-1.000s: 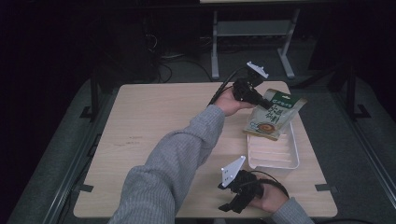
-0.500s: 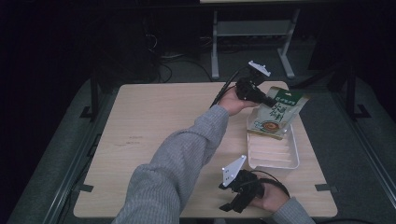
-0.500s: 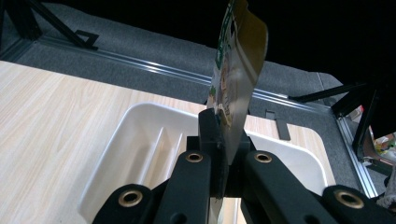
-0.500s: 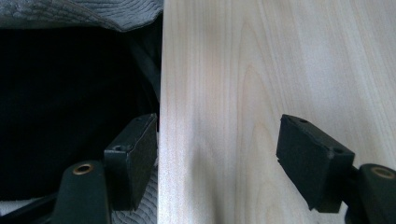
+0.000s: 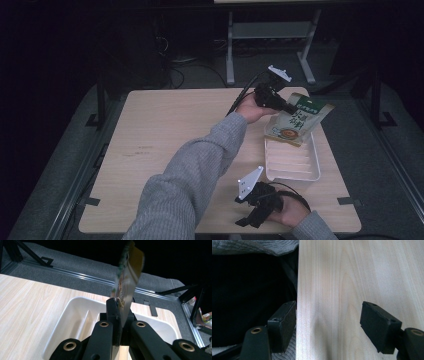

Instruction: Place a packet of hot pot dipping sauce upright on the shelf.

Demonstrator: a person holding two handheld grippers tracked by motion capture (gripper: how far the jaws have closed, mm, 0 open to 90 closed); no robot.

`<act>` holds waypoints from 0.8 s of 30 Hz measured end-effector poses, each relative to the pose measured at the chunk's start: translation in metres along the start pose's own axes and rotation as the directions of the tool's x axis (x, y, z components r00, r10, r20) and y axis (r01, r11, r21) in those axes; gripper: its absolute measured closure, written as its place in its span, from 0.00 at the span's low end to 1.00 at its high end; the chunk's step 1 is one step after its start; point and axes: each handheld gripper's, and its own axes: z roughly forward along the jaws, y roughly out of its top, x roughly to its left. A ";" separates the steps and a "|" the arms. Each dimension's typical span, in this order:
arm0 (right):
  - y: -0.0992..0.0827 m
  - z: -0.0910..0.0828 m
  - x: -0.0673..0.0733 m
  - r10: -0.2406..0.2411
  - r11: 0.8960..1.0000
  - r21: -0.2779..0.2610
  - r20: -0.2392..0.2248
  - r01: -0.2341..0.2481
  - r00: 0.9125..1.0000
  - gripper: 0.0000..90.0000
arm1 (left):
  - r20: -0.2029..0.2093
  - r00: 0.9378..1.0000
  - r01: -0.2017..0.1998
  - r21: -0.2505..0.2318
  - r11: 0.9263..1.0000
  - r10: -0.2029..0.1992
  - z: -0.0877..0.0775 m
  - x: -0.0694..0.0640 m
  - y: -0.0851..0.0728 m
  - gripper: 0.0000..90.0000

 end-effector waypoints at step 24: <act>-0.003 0.006 0.000 0.003 1.000 0.029 -0.033 -0.002 0.999 0.32 | 0.032 0.999 0.004 -0.010 1.000 -0.004 0.028 0.003 -0.036 0.99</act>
